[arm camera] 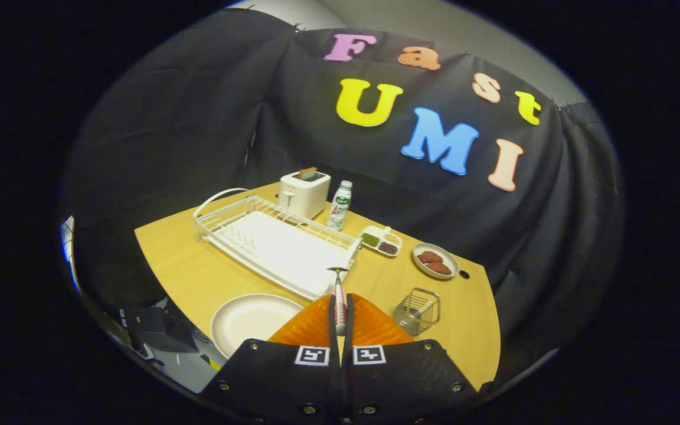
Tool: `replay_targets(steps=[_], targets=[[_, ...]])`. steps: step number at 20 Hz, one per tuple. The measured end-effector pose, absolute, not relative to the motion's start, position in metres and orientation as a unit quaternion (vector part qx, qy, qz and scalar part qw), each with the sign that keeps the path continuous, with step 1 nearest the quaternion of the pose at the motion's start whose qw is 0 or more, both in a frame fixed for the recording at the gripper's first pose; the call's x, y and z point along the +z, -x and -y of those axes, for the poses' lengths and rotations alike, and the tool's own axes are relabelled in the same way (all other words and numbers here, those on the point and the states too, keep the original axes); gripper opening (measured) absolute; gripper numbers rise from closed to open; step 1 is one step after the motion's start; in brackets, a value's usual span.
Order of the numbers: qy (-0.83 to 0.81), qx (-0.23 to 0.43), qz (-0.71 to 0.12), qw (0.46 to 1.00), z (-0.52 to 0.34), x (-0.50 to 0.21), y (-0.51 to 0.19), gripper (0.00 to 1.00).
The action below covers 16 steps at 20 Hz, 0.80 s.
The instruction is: Take the plate from the dish rack, then take the spoon from the basket and place it into the plate.
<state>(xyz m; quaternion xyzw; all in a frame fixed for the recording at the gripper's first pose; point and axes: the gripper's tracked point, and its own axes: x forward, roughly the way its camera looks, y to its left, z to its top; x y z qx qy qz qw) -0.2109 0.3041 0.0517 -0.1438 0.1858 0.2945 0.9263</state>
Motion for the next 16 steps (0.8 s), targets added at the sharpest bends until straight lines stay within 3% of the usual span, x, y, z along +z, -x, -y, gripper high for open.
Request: replay_targets(steps=[6,16], targets=[[0.15,0.367,-0.204,0.895,-0.345,0.019,0.258,0.01],[0.182,0.383,-0.244,0.872,-0.365,-0.043,0.265,0.01]])
